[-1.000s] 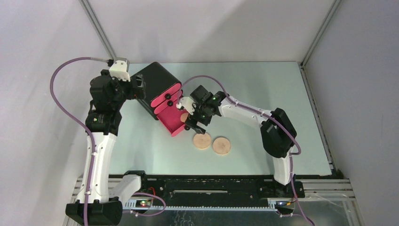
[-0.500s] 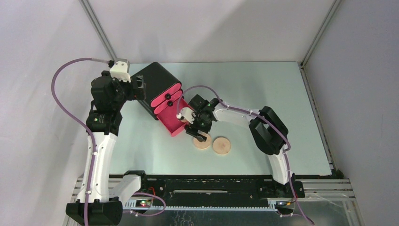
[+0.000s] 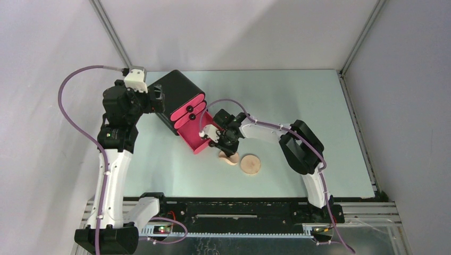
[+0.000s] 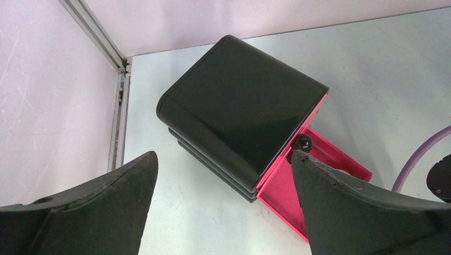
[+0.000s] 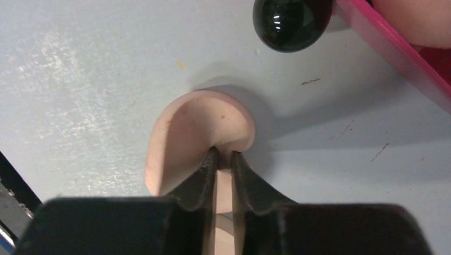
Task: Organize the makeup
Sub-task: Pick up the makeup tool from the center of the board, then place the makeup tool in the drawer.
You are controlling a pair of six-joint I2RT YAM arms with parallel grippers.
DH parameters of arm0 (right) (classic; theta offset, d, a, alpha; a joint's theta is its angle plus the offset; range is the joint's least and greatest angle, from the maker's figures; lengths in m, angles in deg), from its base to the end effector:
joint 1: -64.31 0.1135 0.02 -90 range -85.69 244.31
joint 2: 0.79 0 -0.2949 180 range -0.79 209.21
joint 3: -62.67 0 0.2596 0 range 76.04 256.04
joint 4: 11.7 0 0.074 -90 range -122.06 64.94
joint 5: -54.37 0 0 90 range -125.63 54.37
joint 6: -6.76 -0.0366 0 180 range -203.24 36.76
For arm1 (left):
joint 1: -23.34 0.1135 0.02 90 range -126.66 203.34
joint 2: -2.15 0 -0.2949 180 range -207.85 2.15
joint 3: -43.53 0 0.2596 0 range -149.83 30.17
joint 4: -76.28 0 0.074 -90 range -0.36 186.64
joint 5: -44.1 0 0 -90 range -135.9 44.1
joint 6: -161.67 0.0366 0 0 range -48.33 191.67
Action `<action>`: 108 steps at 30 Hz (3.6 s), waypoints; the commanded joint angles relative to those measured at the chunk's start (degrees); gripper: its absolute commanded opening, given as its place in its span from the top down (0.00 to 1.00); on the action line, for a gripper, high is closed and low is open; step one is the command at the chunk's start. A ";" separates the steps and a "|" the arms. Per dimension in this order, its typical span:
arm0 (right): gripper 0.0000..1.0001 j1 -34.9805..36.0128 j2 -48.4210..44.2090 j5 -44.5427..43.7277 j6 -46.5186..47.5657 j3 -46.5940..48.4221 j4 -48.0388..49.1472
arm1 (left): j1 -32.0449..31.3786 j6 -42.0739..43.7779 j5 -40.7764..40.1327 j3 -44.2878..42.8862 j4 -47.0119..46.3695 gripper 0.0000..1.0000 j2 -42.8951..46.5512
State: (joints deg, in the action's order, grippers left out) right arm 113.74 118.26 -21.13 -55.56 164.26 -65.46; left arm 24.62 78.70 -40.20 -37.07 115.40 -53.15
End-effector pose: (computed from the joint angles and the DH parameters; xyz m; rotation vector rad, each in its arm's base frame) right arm 0.2831 0.3448 0.1898 -1.8135 2.1797 0.4426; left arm 0.1941 0.0007 0.4405 0.1613 1.8036 0.0129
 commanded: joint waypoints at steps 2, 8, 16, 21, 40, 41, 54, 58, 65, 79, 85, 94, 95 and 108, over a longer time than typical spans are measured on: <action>1.00 -1.27 -2.71 -0.78 -0.80 2.97 -1.57 | 0.64 0.53 -0.41 1.24 -1.84 0.00 1.19; 1.00 -2.47 -4.60 0.64 -1.87 8.15 -4.54 | 0.65 0.53 -0.42 1.24 -1.83 0.00 1.16; 1.00 -2.78 -5.12 2.08 -3.71 14.61 -6.89 | 0.61 0.53 -0.61 1.24 -1.83 0.00 1.17; 1.00 -3.25 -3.25 3.60 -6.73 20.03 -7.90 | 0.65 0.48 -0.52 1.32 -1.93 0.00 1.17; 1.00 -2.26 13.37 3.78 -22.37 42.03 -4.11 | 0.65 0.27 0.02 1.19 -1.78 0.00 1.61; 1.00 -2.13 14.19 3.66 -22.70 42.84 -3.93 | 0.65 0.27 0.02 1.21 -1.80 0.00 1.61; 1.00 -1.24 21.29 2.55 -24.61 48.98 -1.64 | 0.66 0.27 0.01 1.24 -1.77 0.00 1.52; 0.99 -1.27 22.81 2.15 -24.52 48.99 -0.07 | 0.72 0.27 -0.24 1.24 -1.68 0.00 1.52; 0.98 -1.27 24.42 1.14 -24.35 49.06 1.74 | 0.83 0.26 0.04 1.21 -1.68 0.00 1.45; 1.00 -1.18 24.78 1.70 -25.29 50.11 2.86 | 0.92 0.25 0.19 1.32 -1.56 0.00 1.87; 0.99 -1.23 25.57 1.96 -25.30 50.44 2.97 | 1.01 0.27 0.20 1.28 -1.50 0.00 1.95; 0.85 -1.27 27.76 2.84 -25.49 52.97 2.30 | 1.01 0.22 0.19 1.31 -1.52 0.00 1.87; 0.81 -1.34 27.75 2.96 -25.48 53.21 2.25 | 1.01 0.26 0.19 1.30 -1.51 0.00 1.85; 0.53 -2.84 20.68 3.97 -25.45 49.80 0.64 | 1.08 0.27 0.90 1.52 -1.66 0.00 2.00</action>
State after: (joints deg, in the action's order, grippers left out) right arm 111.44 144.86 -18.44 -80.65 214.45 -64.68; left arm 25.15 78.70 -39.94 -37.07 115.40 -52.21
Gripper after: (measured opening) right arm 0.463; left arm 0.996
